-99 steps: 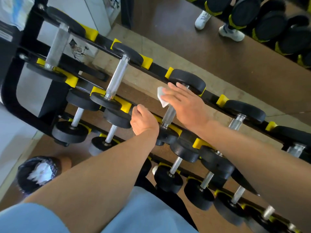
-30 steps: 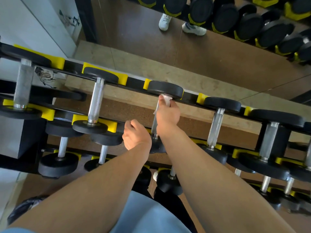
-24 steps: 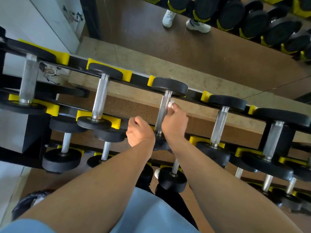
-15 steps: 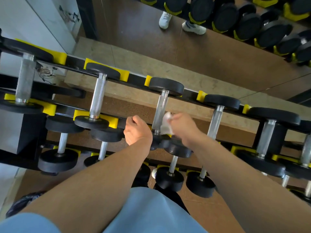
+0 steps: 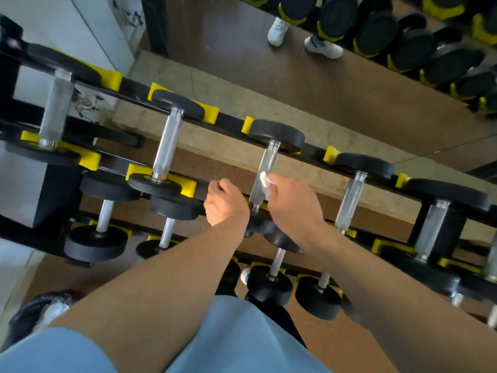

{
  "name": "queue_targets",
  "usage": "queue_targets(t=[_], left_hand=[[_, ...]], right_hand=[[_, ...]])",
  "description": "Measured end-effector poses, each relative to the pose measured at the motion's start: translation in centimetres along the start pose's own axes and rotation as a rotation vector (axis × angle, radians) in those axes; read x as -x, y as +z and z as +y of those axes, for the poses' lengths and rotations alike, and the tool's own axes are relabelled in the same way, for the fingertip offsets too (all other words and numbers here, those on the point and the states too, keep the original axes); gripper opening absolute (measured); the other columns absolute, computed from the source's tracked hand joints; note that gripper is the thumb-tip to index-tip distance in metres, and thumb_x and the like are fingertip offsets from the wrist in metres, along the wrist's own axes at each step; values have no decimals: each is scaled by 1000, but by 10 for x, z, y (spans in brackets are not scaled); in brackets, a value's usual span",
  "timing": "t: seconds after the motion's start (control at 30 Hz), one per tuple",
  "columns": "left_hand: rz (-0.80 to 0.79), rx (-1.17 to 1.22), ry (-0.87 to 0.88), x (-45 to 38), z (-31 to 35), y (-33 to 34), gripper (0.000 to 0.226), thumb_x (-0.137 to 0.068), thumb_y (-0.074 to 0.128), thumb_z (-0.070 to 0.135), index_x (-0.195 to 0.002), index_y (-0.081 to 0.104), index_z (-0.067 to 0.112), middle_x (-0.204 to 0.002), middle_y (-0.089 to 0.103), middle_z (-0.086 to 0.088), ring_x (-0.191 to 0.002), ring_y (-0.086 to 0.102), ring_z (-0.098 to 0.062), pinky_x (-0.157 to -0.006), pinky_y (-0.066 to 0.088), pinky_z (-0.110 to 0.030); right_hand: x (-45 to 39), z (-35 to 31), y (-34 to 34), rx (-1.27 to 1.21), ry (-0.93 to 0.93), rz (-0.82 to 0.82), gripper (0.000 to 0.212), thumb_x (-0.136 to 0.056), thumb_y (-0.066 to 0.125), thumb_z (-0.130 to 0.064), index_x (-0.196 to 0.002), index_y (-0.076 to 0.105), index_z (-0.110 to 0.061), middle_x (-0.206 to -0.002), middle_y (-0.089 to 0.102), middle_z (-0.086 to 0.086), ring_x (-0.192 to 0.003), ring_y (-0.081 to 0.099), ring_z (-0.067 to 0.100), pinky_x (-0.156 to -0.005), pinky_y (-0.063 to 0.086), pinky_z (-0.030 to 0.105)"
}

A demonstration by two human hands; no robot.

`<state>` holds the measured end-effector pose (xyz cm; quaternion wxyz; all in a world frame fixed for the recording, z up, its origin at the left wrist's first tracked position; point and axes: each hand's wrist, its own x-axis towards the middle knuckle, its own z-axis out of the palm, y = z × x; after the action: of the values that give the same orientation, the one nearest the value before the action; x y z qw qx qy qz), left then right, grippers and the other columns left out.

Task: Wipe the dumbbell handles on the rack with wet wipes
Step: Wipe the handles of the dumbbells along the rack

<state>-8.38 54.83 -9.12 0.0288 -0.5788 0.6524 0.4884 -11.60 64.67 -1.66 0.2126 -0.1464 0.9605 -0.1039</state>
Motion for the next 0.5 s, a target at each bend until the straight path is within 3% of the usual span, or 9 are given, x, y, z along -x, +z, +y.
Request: queue_targets(t=[0.07,0.1,0.17,0.23,0.3,0.37,0.43,0.5], left_hand=[[14,12,-15,-1,1,0,35,-100,29,32,-96,61,18,-78,55,-1,-70,53,-20,-71,39,-36],[18,17,-19,-1,1,1,34,-100,29,32,-94,61,18,-76,54,1,-68,52,-17,-71,39,-36],[33,23,-23,-1,2,1,33,-99,29,33,-92,59,21,-80,57,-1,-70,53,-20,-74,44,-38],[45,25,-31,-1,1,1,35,-98,29,33,-94,62,21,-87,57,-2,-77,50,-27,-75,42,-38],[47,34,-43,-2,1,1,36,-98,30,33,-98,64,20,-89,53,-2,-79,47,-27,-75,36,-36],[48,36,-54,-2,2,1,36,-99,31,31,-99,64,18,-88,54,-2,-79,47,-26,-74,34,-35],[52,40,-46,-2,1,1,37,-100,31,31,-99,64,16,-88,55,-3,-80,50,-26,-73,34,-34],[48,55,-24,-1,-1,2,37,-101,30,30,-100,64,15,-89,54,-3,-79,49,-24,-73,34,-34]], right_hand=[[-23,0,-12,58,-238,323,44,-92,57,0,-133,61,-16,-114,72,8,-105,69,26,-87,55,37],[-38,1,-11,168,-373,367,47,-88,58,5,-131,63,-12,-125,69,9,-118,64,28,-100,49,39],[-63,12,1,460,-630,223,48,-90,36,-2,-129,63,-8,-135,62,10,-136,48,28,-119,29,42],[-68,23,15,626,-719,-8,61,-89,17,-14,-130,62,-8,-136,61,10,-145,36,27,-124,16,42],[-55,29,23,571,-694,-74,47,-95,30,-13,-128,62,-9,-140,58,12,-145,35,25,-124,15,39],[-38,32,35,404,-679,-152,34,-95,56,-16,-128,62,-13,-142,56,8,-140,43,22,-121,27,39],[-21,27,34,171,-610,-278,25,-97,60,-26,-120,63,-19,-125,66,2,-126,56,19,-108,45,42],[-27,20,22,-93,-389,-223,22,-103,50,-27,-120,62,-21,-98,70,0,-98,66,16,-85,56,40]])
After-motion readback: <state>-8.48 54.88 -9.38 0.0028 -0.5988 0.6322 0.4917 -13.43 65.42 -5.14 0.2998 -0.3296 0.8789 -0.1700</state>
